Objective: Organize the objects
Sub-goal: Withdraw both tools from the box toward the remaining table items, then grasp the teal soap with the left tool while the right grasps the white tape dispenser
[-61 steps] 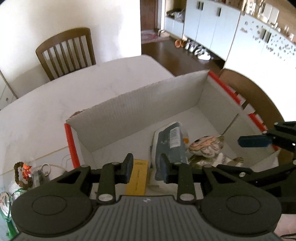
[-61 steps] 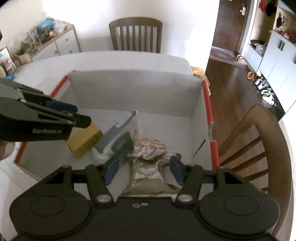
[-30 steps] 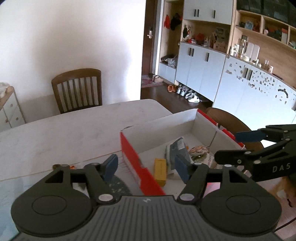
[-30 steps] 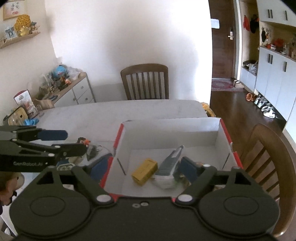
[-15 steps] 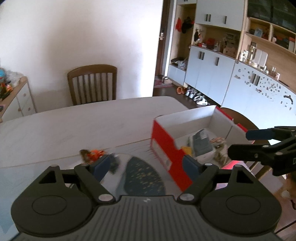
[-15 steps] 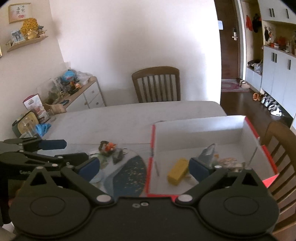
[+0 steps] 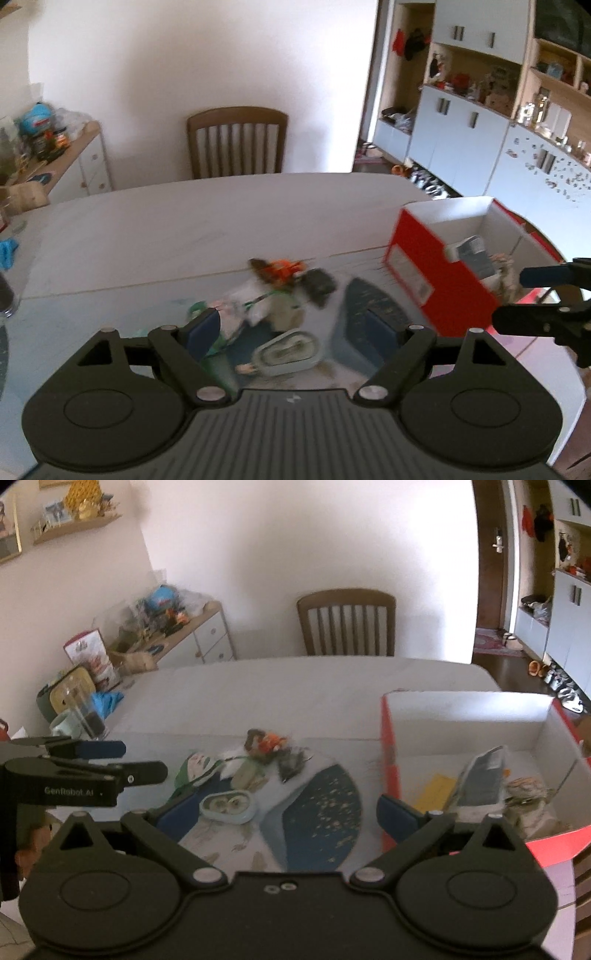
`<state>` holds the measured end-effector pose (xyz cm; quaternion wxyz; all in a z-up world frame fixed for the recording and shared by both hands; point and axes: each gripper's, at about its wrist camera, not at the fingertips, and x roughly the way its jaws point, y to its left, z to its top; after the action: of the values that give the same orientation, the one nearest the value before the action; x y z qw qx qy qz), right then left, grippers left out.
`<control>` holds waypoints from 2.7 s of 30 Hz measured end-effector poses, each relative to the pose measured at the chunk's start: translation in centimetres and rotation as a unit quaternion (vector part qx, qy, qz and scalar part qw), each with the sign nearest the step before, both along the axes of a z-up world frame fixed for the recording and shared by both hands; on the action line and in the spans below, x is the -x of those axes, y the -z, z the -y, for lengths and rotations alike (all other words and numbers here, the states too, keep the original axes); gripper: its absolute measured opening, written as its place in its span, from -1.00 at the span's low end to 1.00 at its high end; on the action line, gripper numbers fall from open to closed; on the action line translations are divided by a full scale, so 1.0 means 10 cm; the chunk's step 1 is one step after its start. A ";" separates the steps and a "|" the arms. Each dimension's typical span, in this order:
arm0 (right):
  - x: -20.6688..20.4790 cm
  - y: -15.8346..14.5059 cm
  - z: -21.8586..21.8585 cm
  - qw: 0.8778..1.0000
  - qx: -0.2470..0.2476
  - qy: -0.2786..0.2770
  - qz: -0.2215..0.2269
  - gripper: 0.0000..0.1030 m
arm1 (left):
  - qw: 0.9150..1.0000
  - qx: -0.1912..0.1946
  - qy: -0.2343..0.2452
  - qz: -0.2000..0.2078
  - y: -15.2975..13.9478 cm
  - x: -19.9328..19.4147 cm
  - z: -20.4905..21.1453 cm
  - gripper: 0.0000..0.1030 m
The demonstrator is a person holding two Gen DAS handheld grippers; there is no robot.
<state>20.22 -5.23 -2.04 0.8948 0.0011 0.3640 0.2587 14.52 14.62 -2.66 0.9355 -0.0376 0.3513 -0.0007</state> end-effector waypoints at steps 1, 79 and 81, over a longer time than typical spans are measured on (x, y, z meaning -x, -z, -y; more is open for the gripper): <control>-0.01 0.03 -0.06 1.000 0.003 -0.004 -0.002 0.98 | 1.000 -0.001 -0.004 -0.002 0.03 0.01 -0.06 0.65; -0.71 1.35 -1.54 0.977 0.131 -0.168 -0.019 0.51 | 0.991 -0.044 -0.096 -0.080 1.23 -0.69 -1.18 -0.27; -0.70 1.34 -1.51 0.978 0.129 -0.163 -0.023 0.51 | 0.991 -0.043 -0.095 -0.083 1.23 -0.67 -1.16 -0.27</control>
<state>27.25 9.90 -15.49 0.8244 -0.1678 0.4101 0.3522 21.20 26.25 -14.97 0.8999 -0.0307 0.4219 0.1063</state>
